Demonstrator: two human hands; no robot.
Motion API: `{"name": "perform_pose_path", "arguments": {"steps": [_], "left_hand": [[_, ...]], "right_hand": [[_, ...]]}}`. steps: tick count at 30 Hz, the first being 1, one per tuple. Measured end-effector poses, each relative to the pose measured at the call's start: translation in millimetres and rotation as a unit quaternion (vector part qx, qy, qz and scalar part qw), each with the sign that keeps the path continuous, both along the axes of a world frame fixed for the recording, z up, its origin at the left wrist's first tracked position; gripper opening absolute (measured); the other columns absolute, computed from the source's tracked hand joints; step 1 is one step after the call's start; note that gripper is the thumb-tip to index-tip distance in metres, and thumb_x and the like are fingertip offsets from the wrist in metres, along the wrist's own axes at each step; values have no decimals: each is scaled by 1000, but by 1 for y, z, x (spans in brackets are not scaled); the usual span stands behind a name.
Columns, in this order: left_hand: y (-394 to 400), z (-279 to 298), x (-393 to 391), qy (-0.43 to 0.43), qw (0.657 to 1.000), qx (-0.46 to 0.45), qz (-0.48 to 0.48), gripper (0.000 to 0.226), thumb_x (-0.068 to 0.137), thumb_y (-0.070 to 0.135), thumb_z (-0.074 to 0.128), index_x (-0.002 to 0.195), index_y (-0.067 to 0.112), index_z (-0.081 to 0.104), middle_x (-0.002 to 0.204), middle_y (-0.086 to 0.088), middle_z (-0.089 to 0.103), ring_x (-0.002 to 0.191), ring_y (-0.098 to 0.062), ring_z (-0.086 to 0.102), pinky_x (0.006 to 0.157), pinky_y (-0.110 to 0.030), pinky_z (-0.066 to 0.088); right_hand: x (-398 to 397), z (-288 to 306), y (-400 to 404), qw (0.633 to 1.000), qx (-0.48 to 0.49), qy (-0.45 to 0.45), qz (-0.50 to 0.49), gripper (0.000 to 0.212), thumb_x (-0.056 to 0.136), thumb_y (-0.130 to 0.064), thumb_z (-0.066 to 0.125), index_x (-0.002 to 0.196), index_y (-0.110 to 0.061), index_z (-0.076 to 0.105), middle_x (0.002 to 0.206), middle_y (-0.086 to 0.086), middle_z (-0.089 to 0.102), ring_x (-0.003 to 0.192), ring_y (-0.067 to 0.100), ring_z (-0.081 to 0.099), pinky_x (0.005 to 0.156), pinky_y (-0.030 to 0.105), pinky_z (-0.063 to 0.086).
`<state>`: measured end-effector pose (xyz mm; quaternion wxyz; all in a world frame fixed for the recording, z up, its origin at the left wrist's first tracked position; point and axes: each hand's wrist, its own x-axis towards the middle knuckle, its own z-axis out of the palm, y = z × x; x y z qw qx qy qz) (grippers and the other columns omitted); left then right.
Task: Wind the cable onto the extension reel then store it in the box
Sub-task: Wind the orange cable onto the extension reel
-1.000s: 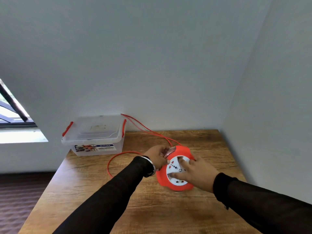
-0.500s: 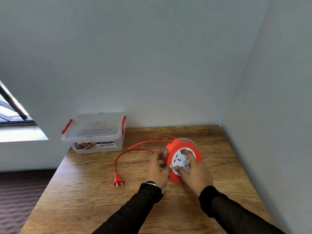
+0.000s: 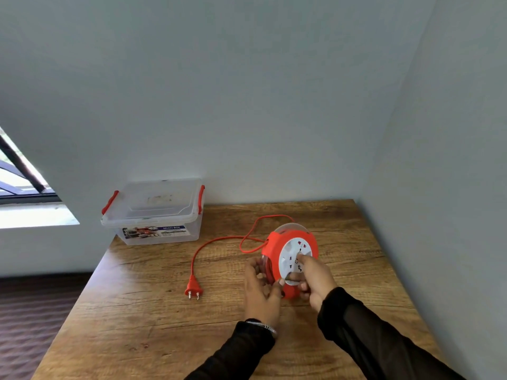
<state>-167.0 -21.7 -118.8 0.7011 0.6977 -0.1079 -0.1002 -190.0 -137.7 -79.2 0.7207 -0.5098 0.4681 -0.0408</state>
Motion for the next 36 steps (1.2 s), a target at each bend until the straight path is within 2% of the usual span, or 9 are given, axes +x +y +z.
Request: {"name": "perform_pose_path", "arguments": {"steps": [5,7,10,14,16,19,22,27,36], "left_hand": [[2,6,15,49,999,-7,-7,46,79,-9,63,109,22,48,108,-12,58,90,-31,61,78,-52,53],[6,15,34,76,996,11,-45,46,80,-9,63,118,13,49,111,-14,59,89,-24,60,74,-40,54],[13,32,63,67,986,79,-134,51,81,-10,60,127,9,49,107,-6,63,85,-14,61,68,-23,53],[11,57,96,-8,934,228,-277,54,81,-9,57,130,14,51,107,-1,65,88,-10,62,77,-20,54],[6,66,107,-25,898,284,-334,55,82,-4,58,131,20,51,111,-2,64,100,-20,62,88,-35,53],[-3,75,114,-63,852,357,-377,54,84,3,59,132,25,50,109,-1,65,96,-21,64,81,-35,55],[-13,79,116,-121,815,406,-396,54,84,9,60,135,23,48,122,-5,62,94,-16,59,73,-25,49],[-28,81,114,-154,766,464,-418,56,84,16,61,136,19,43,136,-5,53,117,-22,54,97,-34,45],[-25,71,113,-144,761,465,-429,57,82,14,61,136,17,44,133,-8,56,117,-24,55,100,-35,46]], "right_hand": [[-8,10,-9,988,-88,3,124,13,92,-16,51,96,-7,59,63,9,72,29,8,43,31,13,28],[-14,8,-19,942,-268,28,200,13,89,-21,58,96,-10,61,73,2,73,47,8,56,42,21,42],[-23,2,-34,697,-633,41,335,26,85,-25,56,111,-24,58,115,-1,61,89,16,61,71,31,50],[-26,10,-41,377,-768,-38,516,54,76,-21,66,126,-38,50,138,9,48,99,27,62,71,37,52],[-28,18,-37,287,-778,-31,558,60,65,-23,75,119,-41,56,132,12,56,91,25,67,70,35,54],[-26,26,-31,175,-801,-21,572,60,60,-29,76,114,-44,58,129,11,60,86,24,67,68,34,55],[-20,28,-30,156,-785,-56,596,54,74,-16,67,121,-35,48,145,14,42,88,29,64,67,38,55],[-2,41,-33,122,-766,-81,626,45,77,-15,70,112,-33,49,137,14,49,93,28,62,74,38,50],[9,46,-32,29,-727,-58,684,39,84,-25,65,117,-44,58,147,12,40,117,27,53,92,34,45]]}}
